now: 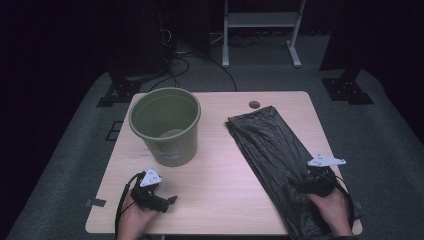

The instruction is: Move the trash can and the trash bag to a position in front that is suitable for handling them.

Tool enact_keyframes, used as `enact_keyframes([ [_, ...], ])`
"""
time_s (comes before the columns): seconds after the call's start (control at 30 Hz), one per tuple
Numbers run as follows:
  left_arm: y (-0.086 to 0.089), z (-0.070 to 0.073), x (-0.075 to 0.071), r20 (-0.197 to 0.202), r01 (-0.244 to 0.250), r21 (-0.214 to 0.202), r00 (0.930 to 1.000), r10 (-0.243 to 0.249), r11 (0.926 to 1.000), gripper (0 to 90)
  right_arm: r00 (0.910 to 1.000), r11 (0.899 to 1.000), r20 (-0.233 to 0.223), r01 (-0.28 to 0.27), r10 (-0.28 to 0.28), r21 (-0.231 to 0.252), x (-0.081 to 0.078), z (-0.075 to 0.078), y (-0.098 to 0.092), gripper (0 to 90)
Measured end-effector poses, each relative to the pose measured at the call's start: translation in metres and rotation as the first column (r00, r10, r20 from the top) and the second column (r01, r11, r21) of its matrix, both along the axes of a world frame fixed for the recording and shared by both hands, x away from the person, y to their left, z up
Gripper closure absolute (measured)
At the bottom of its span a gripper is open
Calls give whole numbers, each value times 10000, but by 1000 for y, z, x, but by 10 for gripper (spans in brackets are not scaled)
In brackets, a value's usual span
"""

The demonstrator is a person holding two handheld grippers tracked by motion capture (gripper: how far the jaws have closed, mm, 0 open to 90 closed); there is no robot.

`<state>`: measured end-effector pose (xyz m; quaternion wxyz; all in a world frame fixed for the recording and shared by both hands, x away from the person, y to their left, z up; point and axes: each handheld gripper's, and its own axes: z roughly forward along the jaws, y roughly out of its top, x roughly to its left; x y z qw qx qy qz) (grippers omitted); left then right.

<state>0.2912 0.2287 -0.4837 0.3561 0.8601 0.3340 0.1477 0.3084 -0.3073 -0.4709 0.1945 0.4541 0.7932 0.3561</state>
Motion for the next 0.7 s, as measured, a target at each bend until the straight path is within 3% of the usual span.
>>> enact_keyframes([
  [0.17, 0, 0, 0, -4, -36, -7, 10000, 36, 10000, 0, 9996, 10000, -270, -25, 24, -6, 6, -8, 2, 0],
  [0.33, 1, 0, 0, -16, -43, -17, 10000, 43, 10000, 0, 9985, 9995, -549, -65, 48, -320, 9, -16, 5, 0],
  [0.5, 1, 1, -1, -96, -79, -82, 9999, 79, 9999, 0, 9991, 9995, -417, 44, -58, -324, 8, -17, 5, 0],
  [0.7, 7, 14, -5, -87, -594, -479, 9982, 591, 9971, 0, 9990, 9994, -381, 206, -217, -287, 7, -17, 4, 0],
])
